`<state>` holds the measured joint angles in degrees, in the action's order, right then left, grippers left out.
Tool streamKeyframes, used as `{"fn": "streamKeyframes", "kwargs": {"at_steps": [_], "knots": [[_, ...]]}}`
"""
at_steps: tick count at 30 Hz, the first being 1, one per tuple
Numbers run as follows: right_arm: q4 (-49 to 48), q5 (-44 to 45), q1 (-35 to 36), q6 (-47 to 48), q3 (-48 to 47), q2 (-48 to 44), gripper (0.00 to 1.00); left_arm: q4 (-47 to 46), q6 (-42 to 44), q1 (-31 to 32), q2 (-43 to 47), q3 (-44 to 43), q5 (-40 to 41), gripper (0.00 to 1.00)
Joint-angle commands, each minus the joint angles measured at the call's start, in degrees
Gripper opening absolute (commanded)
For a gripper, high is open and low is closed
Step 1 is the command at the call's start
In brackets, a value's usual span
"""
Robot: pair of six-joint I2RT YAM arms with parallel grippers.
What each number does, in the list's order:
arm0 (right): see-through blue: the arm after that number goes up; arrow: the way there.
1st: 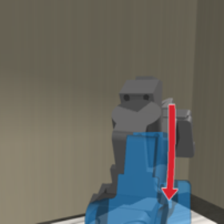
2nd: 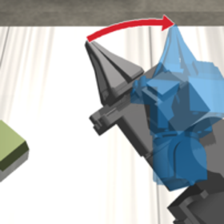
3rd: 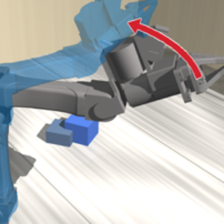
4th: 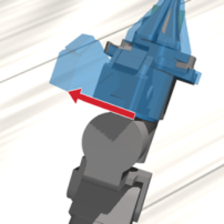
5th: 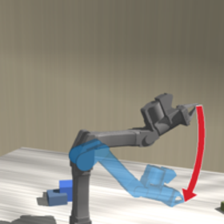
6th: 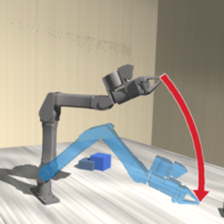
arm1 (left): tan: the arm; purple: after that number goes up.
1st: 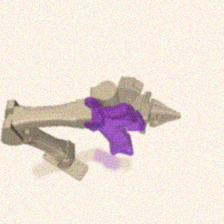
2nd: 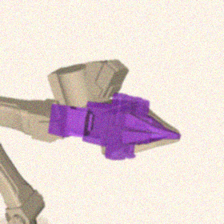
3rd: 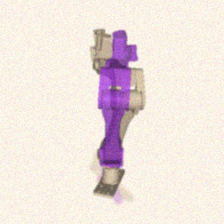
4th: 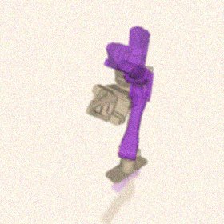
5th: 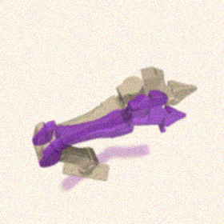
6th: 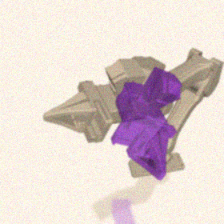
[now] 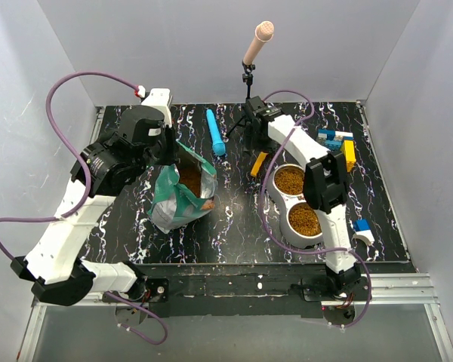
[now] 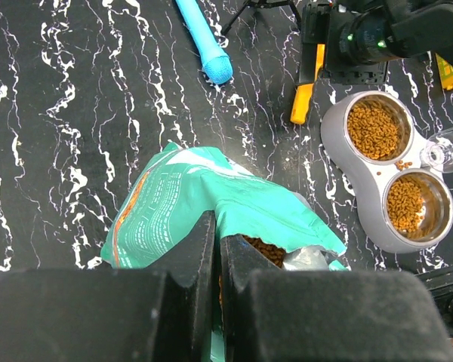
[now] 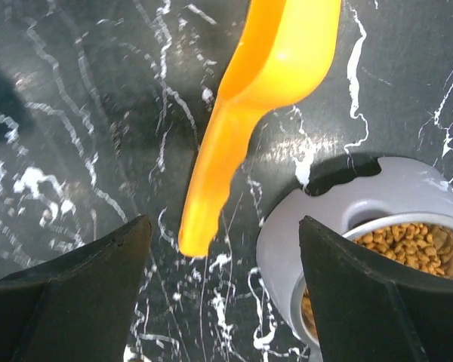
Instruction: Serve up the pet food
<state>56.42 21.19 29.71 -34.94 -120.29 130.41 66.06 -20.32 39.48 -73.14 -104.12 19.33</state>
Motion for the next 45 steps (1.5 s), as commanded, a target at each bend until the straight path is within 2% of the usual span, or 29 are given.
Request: {"fn": "streamKeyframes", "kwargs": {"at_steps": [1,6,10,12,16,18,20,25,28,33,34,36,38,41,45], "knots": [[-0.5,-6.3,0.8,5.6,1.5,-11.3,0.85,-13.2,-2.7,0.0,4.8,-1.0,1.7,0.00],[-1.1,-13.2,4.6,13.4,13.9,-31.0,0.83,-14.3,-2.6,0.1,2.7,-1.3,0.8,0.00],[-2.8,-29.2,6.9,16.0,24.1,-45.8,0.82,-13.9,-3.3,0.1,1.6,-1.0,3.1,0.00],[-3.1,-37.9,8.5,14.8,26.1,-51.9,0.81,-12.6,-3.5,0.1,0.3,-2.3,2.6,0.00],[-3.8,-43.2,14.0,9.6,24.1,-56.8,0.79,-11.0,-3.7,0.1,-0.7,-3.5,2.0,0.00],[-6.2,-43.7,16.9,7.2,23.8,-56.3,0.77,-10.6,-5.2,0.1,-0.7,-3.4,2.9,0.00],[-5.9,-40.4,19.9,7.3,21.2,-53.3,0.74,-10.4,-6.8,0.1,-0.2,-2.8,3.0,0.00],[0.5,-30.2,23.2,7.1,3.5,-41.7,0.69,-9.7,-7.4,0.1,-0.1,-3.0,0.3,0.00],[4.1,-24.5,23.6,3.2,-4.4,-35.8,0.65,-9.5,-8.0,0.0,0.7,-2.4,-0.1,0.00],[6.8,-14.7,27.8,2.2,-7.4,-31.7,0.62,-10.8,-8.2,0.1,-0.9,-4.0,-0.6,0.00],[8.2,-11.5,28.0,1.9,-8.2,-30.9,0.59,-10.3,-7.7,0.1,-1.7,-5.3,-1.3,0.00],[11.7,-6.4,27.9,1.0,-11.3,-29.2,0.46,-9.8,-7.1,0.1,-2.7,-6.5,-3.1,0.00],[12.8,-2.8,27.9,1.9,-13.2,-27.9,0.43,-10.2,-6.9,0.1,-2.1,-6.0,-4.5,0.00],[11.2,-0.4,27.8,3.9,-15.2,-26.5,0.39,-11.1,-5.5,0.1,-0.8,-4.7,-7.1,0.00],[11.7,-1.8,26.2,4.5,-20.0,-22.8,0.33,-10.6,-4.6,0.0,-0.6,-5.7,-9.3,0.04]]}}
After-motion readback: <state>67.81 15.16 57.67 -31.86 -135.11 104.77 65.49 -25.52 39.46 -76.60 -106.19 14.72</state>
